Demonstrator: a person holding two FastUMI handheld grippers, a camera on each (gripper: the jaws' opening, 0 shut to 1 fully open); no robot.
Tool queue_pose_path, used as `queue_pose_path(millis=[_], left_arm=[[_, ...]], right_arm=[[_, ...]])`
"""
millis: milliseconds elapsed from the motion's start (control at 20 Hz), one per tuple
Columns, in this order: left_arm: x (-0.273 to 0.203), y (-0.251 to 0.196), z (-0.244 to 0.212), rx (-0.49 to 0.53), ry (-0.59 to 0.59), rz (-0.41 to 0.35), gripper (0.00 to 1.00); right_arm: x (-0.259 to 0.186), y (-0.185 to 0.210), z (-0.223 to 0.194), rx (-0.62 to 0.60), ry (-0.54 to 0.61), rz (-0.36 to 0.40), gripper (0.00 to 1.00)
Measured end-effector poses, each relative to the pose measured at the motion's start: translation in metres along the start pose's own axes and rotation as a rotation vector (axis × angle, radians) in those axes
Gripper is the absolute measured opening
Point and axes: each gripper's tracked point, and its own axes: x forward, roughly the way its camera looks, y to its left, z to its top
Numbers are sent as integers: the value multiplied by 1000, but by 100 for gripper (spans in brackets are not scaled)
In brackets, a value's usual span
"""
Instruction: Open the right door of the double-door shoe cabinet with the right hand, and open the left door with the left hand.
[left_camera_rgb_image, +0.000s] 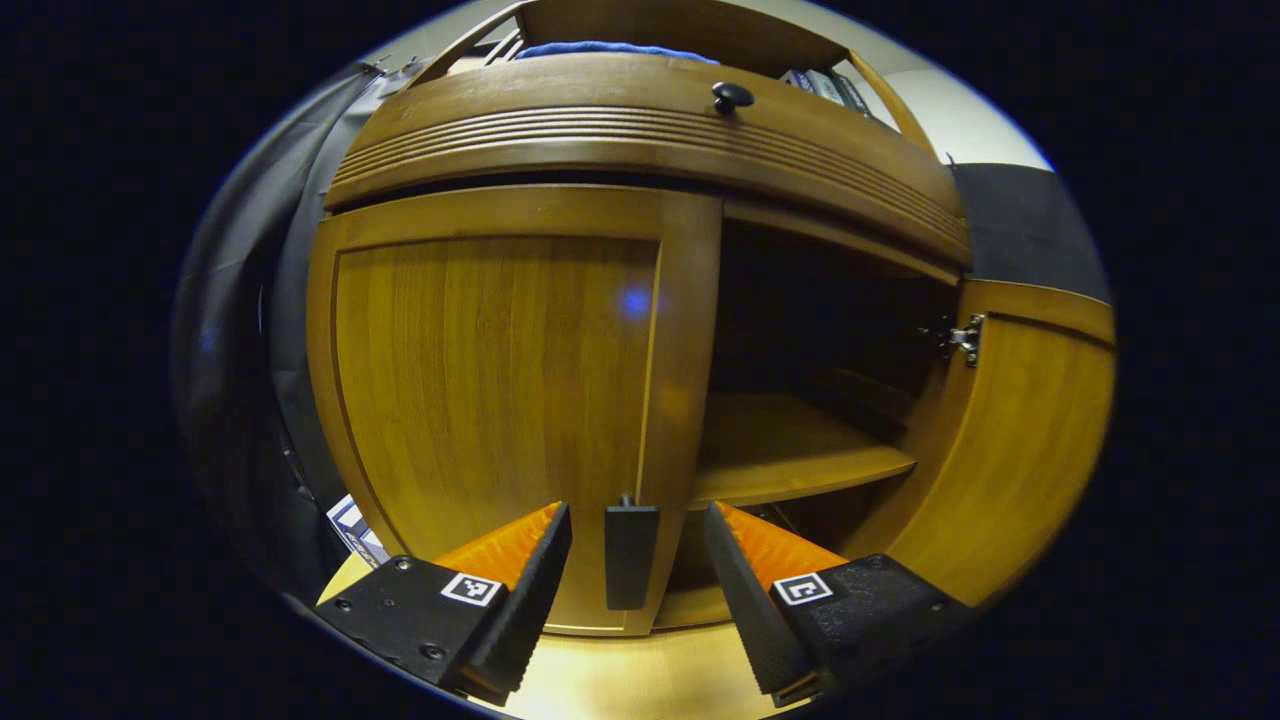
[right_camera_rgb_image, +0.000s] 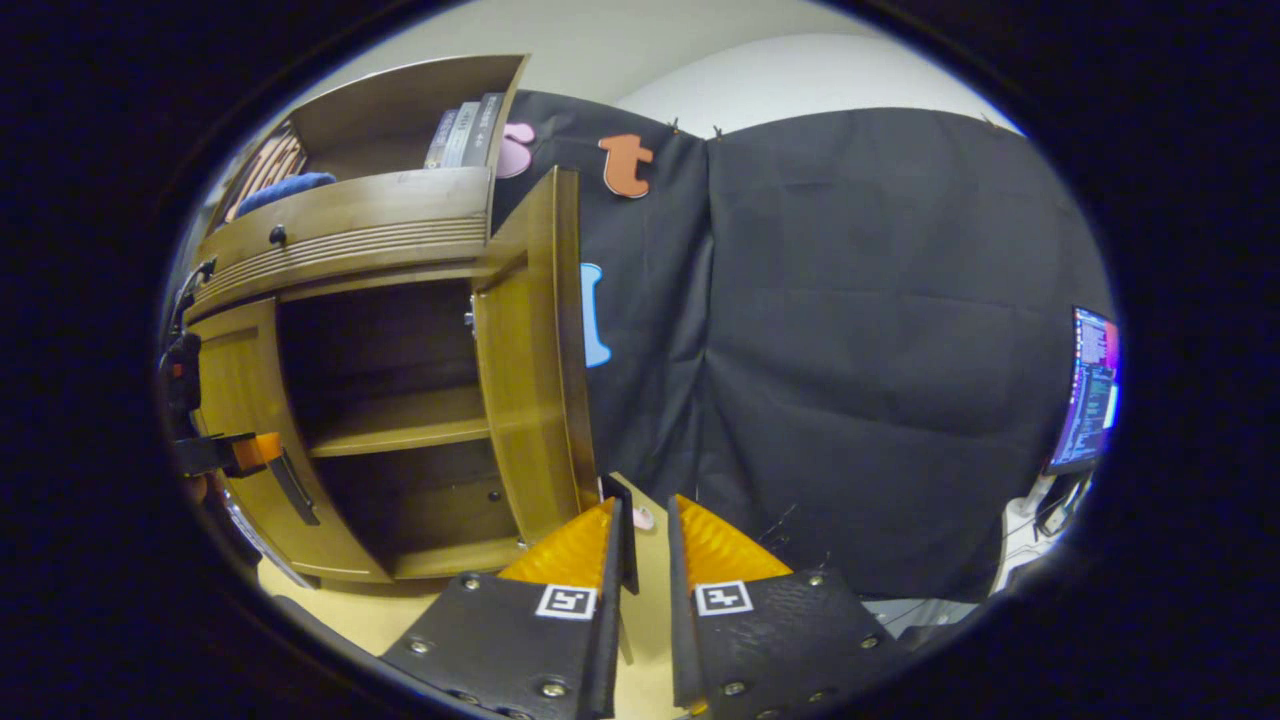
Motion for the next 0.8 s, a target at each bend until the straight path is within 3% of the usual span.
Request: queue_pose_path(millis=[100,150,350,600,800], left_arm=[[11,0,-6,-2,19,-1,86],[17,0,-9,-3,26,1,79],[31,0,-19,-4,43,17,75],[40,4,-24,4,36,60,36],[39,6,-25,0,14,51,40]], right_arm=[[-1,-1,-1,-7,3,2,22],[0,-2,-1,-8,5,-1,22],[5,-11,1,-7,9,-15,22],[-3,-27,15,-17,-12,-27,22],[-12,-37,26,-6,-35,-25,22]])
